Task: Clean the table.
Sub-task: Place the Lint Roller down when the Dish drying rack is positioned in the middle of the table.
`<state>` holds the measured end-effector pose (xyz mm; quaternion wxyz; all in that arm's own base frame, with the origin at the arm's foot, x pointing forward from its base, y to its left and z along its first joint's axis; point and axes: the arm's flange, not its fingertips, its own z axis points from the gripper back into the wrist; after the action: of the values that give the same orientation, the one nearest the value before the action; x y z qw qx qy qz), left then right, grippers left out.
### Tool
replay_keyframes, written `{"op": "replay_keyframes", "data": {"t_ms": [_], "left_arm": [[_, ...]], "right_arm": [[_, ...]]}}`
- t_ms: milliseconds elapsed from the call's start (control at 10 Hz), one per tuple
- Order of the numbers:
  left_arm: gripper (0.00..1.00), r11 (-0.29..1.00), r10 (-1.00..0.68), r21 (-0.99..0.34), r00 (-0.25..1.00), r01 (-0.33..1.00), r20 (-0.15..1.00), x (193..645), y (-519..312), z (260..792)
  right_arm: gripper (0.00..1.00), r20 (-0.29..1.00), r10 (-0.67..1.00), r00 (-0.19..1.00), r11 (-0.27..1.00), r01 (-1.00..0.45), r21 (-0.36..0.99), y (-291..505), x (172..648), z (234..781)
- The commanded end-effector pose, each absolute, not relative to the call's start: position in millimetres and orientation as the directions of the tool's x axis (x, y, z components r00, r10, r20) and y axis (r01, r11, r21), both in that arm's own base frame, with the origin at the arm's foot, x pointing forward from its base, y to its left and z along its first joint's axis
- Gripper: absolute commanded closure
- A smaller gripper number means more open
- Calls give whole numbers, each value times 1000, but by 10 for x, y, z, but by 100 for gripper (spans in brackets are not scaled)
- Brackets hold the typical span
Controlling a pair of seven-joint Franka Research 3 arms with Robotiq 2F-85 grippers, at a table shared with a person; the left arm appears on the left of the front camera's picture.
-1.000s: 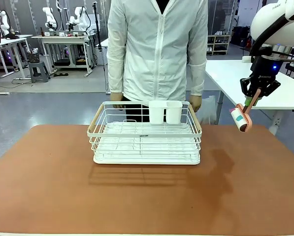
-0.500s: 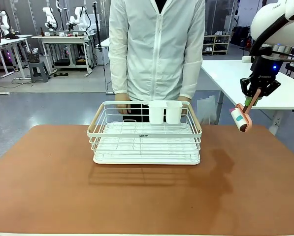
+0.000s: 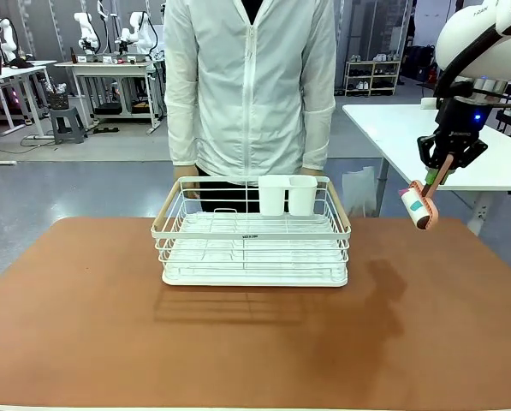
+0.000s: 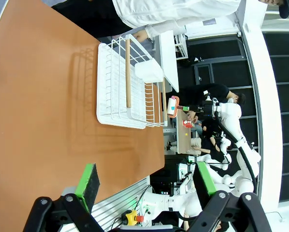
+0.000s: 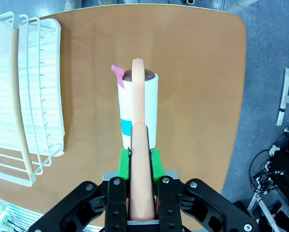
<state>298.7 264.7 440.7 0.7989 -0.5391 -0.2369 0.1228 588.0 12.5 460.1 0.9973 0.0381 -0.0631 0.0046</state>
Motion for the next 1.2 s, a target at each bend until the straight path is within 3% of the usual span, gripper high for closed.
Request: {"op": "replay_keyframes", "data": {"t_ms": [0,300,500,600,700,900,1100], "left_arm": [[0,384,455,-921,854,69,253,2967,2661,4428],[0,384,455,-921,854,69,253,2967,2661,4428],[0,384,455,-921,854,69,253,2967,2661,4428],[0,384,455,-921,854,69,253,2967,2661,4428],[0,384,455,-921,854,69,253,2967,2661,4428],[0,384,455,-921,854,69,253,2967,2661,4428],[0,384,455,-921,854,69,253,2967,2661,4428]], "right_arm": [[79,68,-154,986,983,146,109,135,6011,4594],[79,-138,-492,859,845,510,162,162,6204,4608],[79,-252,-716,651,652,753,95,277,6266,4647],[79,-226,-800,556,550,830,95,323,6282,4628],[79,-195,-811,552,543,834,101,353,6255,4542],[79,-68,-915,397,370,895,247,371,6144,4285],[79,-51,-957,285,251,906,342,392,5966,4081]]}}
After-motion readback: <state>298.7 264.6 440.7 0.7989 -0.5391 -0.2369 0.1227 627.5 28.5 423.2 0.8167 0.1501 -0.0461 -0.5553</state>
